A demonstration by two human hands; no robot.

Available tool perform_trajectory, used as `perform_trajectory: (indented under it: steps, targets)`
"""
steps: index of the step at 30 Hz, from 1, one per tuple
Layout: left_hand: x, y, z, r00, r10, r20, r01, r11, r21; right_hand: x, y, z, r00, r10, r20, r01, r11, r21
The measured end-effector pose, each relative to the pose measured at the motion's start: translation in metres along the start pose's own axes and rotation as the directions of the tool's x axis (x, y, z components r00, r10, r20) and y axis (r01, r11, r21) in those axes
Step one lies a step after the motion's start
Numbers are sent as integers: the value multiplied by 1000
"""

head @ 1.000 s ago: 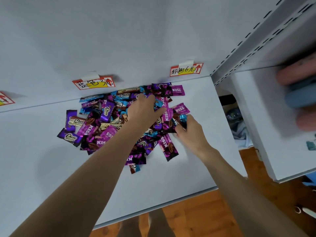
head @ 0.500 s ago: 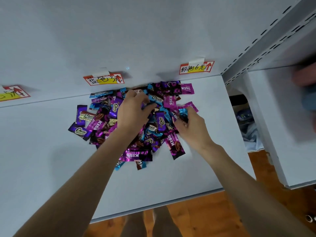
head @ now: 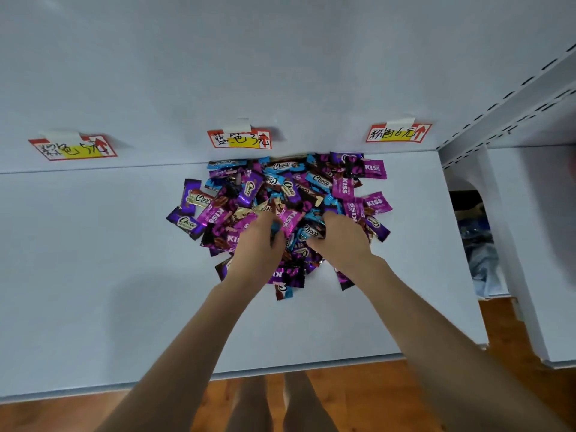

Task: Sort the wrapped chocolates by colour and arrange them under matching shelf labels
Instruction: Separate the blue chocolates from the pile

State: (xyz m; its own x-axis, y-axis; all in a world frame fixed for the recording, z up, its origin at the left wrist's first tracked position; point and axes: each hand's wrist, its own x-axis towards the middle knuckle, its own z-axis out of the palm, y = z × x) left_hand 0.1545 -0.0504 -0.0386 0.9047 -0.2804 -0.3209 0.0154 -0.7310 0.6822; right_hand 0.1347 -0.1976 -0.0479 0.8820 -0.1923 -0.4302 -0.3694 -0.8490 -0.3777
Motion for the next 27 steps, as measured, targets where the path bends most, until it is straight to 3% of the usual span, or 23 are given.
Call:
perform_trajectory:
  steps: [4,10,14,17,20,23,27]
  targets:
    - [4,3,19,993,13,117,-35,982,185,-9,18,-5,999,43,-3,-43,986,161]
    - [15,12,25,994,-91,62,65,939,338,-22,27,-3,991,52,-124,-8,944,331]
    - [21,12,22,989,-87,116,42,938,345,-18,15,4,998,-38,-53,47,983,180]
    - [21,11,17,990,-67,122,22,940,341,-14,8,10,1000,19,-22,-17,998,62]
    - [19,8,9,996,-9,93,-20,951,307,-14,8,11,999,47,-11,-46,997,54]
    - [19,9,1,998,51,49,-58,985,165,-19,16,10,999,42,-5,-40,966,255]
    - [27,17,5,976,184,114,-203,961,189,-31,28,3,979,200,-47,-121,743,658]
